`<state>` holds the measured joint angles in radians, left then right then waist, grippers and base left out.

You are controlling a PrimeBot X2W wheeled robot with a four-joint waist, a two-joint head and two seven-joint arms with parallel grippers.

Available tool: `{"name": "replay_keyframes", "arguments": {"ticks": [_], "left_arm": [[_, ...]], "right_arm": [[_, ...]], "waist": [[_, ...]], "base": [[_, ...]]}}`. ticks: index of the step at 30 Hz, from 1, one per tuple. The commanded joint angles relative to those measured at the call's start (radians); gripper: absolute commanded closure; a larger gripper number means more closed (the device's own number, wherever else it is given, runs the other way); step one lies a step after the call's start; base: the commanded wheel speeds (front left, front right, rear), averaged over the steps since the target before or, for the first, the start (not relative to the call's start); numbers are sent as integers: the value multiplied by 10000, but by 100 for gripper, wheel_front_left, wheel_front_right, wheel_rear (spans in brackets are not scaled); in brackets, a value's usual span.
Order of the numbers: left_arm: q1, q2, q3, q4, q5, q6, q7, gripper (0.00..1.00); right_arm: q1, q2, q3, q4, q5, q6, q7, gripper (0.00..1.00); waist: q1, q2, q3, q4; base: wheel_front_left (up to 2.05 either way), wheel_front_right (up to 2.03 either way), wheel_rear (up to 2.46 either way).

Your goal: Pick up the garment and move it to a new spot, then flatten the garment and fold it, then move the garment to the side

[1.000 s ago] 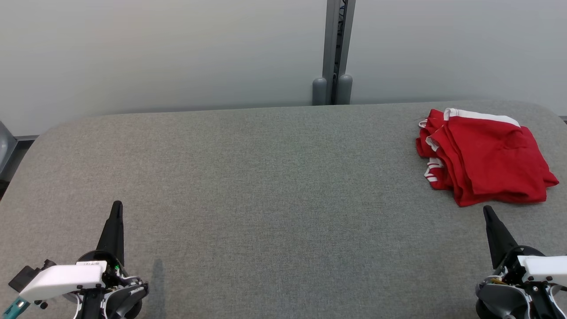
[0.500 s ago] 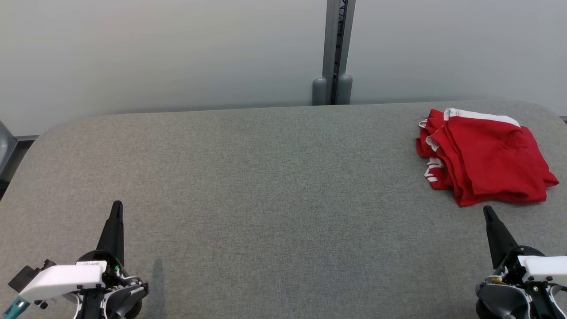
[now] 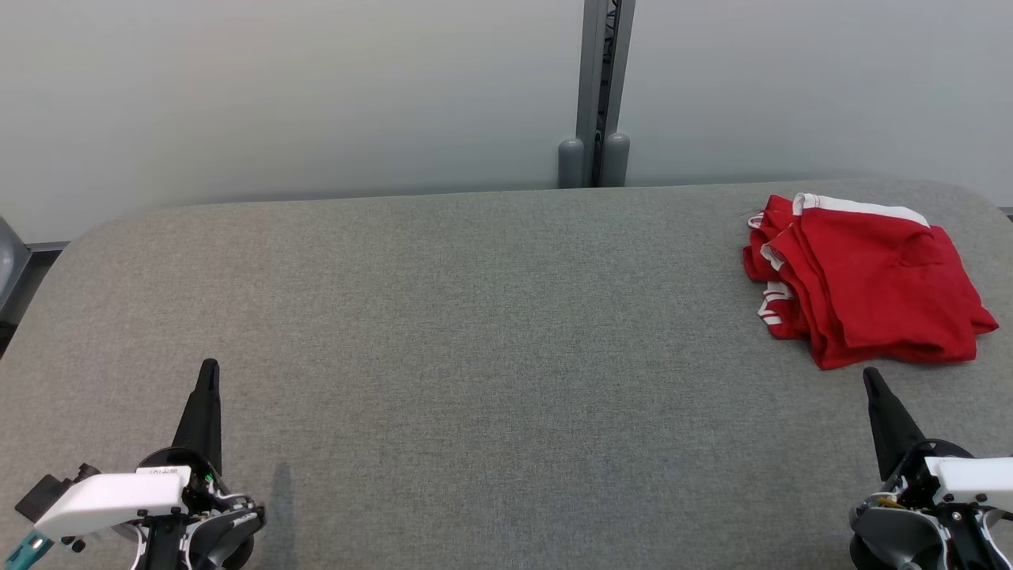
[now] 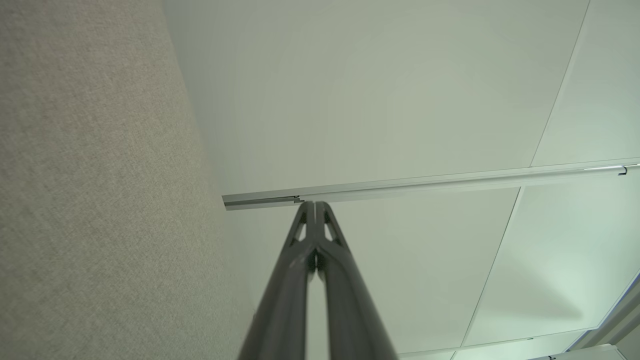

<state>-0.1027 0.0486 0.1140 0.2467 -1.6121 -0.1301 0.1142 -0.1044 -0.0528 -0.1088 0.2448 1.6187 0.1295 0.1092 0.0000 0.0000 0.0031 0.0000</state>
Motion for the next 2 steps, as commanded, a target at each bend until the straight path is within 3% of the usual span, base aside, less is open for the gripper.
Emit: {"name": "replay_keyframes", "arguments": {"ticks": [1, 2], "left_arm": [[-125, 25, 37, -24, -14, -31, 34, 100], [-125, 25, 37, -24, -14, -31, 34, 100]], "right_arm": [[-93, -15, -18, 26, -30, 21, 33, 100], [-93, -14, -17, 26, -32, 21, 33, 100]], "waist": [[0, 0, 0, 0], [0, 0, 0, 0]], "base": [[0, 0, 0], [0, 0, 0]]}}
